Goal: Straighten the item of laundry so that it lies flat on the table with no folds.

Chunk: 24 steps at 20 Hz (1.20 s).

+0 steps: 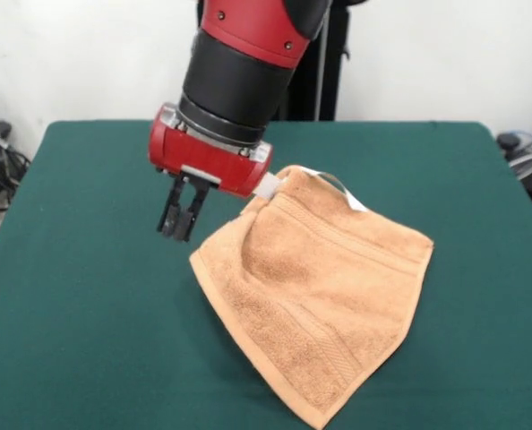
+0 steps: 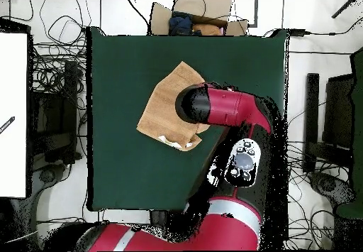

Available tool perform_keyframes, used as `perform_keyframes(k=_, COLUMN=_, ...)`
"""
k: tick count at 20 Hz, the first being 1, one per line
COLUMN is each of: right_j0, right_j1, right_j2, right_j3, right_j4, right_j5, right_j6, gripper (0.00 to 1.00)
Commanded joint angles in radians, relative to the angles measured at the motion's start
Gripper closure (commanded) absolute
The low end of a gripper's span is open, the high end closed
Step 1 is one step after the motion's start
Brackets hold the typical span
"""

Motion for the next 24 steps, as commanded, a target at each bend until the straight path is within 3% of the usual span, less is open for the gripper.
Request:
perform_keyframes(k=1, right_j0=-0.035, right_j1=0.004, right_j2=0.196, right_j3=0.131, right_j4=-0.044, right_j5=-0.011, right_j6=-0.008, gripper=1.0)
perform_keyframes(k=4, right_j0=-0.041, right_j1=0.002, right_j2=0.211, right_j3=0.137, right_j4=-0.052, right_j5=-0.014, right_j6=-0.008, gripper=1.0)
perform_keyframes(k=14, right_j0=-0.245, right_j1=-0.027, right_j2=0.508, right_j3=0.266, right_j4=-0.017, right_j5=-0.018, right_j6=-0.083, gripper=1.0)
perform_keyframes(k=24, right_j0=-0.237, right_j1=-0.095, right_j2=0.513, right_j3=0.284, right_j4=-0.032, right_j5=0.061, right_j6=-0.003, gripper=1.0)
